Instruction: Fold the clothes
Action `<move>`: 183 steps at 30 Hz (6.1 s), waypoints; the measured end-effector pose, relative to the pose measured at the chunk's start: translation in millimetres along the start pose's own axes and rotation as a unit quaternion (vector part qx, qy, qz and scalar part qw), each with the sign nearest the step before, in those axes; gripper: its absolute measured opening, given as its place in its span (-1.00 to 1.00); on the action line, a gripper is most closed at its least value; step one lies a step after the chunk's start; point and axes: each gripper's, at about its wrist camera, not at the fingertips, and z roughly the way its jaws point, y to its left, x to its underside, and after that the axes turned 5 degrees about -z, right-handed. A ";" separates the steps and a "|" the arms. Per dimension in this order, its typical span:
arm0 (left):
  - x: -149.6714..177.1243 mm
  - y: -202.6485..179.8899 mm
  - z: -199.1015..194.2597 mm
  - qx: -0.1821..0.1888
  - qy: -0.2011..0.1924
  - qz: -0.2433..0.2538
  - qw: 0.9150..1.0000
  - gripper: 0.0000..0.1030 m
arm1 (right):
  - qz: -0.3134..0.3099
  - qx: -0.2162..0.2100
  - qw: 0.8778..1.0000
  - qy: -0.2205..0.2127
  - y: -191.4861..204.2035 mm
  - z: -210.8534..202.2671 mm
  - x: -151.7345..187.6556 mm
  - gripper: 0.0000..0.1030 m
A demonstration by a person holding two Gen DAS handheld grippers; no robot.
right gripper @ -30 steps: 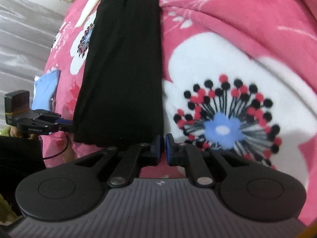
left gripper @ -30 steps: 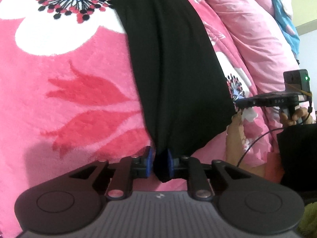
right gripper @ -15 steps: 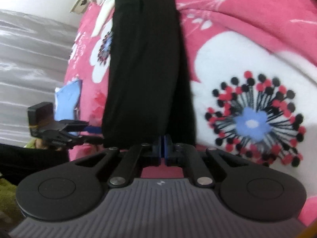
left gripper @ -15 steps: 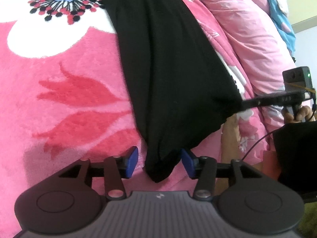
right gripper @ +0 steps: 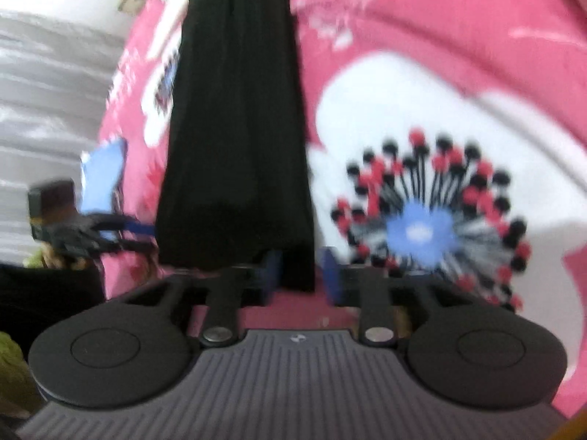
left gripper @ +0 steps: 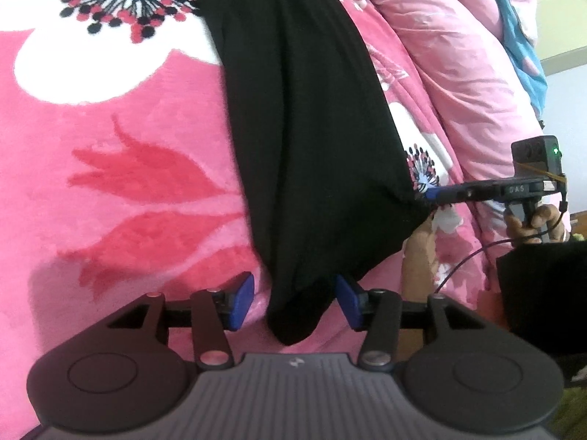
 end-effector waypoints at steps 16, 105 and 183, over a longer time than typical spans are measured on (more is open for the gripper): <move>3.2 6.5 19.7 0.011 -0.010 -0.033 0.999 -0.50 | 0.063 -0.081 0.995 -0.015 -24.1 26.9 11.5 -0.16; -229.4 189.3 -55.3 0.270 -0.319 -0.274 0.866 -0.74 | 0.034 -0.266 0.954 -0.136 25.7 89.6 -328.3 -0.91; -49.8 2.1 -25.5 -0.249 -0.195 0.344 0.884 -0.86 | -0.466 0.163 0.868 -0.056 143.1 72.7 -130.5 -0.95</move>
